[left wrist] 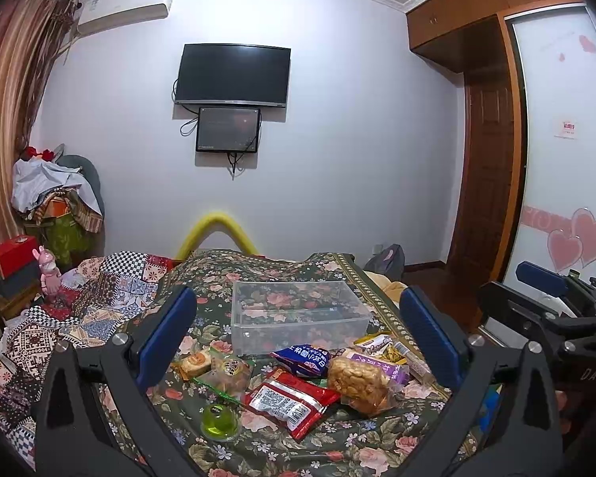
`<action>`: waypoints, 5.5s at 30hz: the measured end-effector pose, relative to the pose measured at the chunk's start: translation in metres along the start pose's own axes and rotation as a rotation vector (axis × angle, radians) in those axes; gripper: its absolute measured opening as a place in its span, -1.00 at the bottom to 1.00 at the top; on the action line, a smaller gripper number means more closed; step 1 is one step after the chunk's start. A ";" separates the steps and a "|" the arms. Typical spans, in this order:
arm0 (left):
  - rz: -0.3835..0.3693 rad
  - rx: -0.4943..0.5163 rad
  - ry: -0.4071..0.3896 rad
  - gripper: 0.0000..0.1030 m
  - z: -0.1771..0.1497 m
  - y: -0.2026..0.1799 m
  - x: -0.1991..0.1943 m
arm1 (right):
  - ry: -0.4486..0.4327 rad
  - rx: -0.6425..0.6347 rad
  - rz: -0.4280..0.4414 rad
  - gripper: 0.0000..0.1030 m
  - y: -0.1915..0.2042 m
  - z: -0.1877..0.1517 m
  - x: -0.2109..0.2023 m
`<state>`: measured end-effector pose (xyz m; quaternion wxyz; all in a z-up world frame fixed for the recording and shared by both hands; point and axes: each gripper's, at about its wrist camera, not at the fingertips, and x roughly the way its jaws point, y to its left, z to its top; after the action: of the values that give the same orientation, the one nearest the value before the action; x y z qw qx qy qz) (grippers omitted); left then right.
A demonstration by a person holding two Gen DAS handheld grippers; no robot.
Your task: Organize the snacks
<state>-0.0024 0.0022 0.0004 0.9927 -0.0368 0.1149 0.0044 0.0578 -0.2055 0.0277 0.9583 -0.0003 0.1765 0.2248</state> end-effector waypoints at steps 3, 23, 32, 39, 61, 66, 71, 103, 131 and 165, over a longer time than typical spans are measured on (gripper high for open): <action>0.001 -0.002 -0.002 1.00 0.000 -0.001 0.000 | -0.001 0.002 -0.003 1.00 0.001 0.000 -0.001; 0.000 0.004 -0.004 1.00 -0.002 -0.002 0.001 | 0.003 0.010 0.002 1.00 -0.001 0.000 0.000; 0.001 0.004 -0.007 1.00 -0.002 -0.002 0.000 | 0.003 0.011 0.003 1.00 -0.001 0.000 0.000; 0.003 0.002 -0.005 1.00 -0.002 -0.002 0.001 | 0.005 0.011 0.000 1.00 -0.001 -0.001 0.000; 0.043 0.013 0.159 0.57 -0.036 0.036 0.057 | 0.182 0.058 -0.043 0.67 -0.042 -0.031 0.048; 0.062 0.011 0.253 0.44 -0.057 0.056 0.084 | 0.281 0.088 -0.062 0.42 -0.065 -0.046 0.068; 0.063 -0.024 0.389 0.09 -0.084 0.084 0.114 | 0.376 0.129 -0.079 0.16 -0.088 -0.063 0.086; 0.064 -0.066 0.675 -0.03 -0.177 0.110 0.180 | 0.669 0.132 -0.118 -0.28 -0.141 -0.124 0.169; 0.004 0.026 0.331 -0.03 -0.025 0.072 0.177 | 0.364 0.115 -0.018 -0.30 -0.123 -0.007 0.141; -0.015 0.011 0.655 -0.03 -0.066 0.061 0.382 | 0.681 -0.027 0.132 -0.30 -0.073 -0.040 0.312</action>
<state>0.3534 0.0587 -0.1553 0.9031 -0.0319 0.4280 -0.0153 0.3370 -0.1400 -0.1213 0.8275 -0.0766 0.4830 0.2758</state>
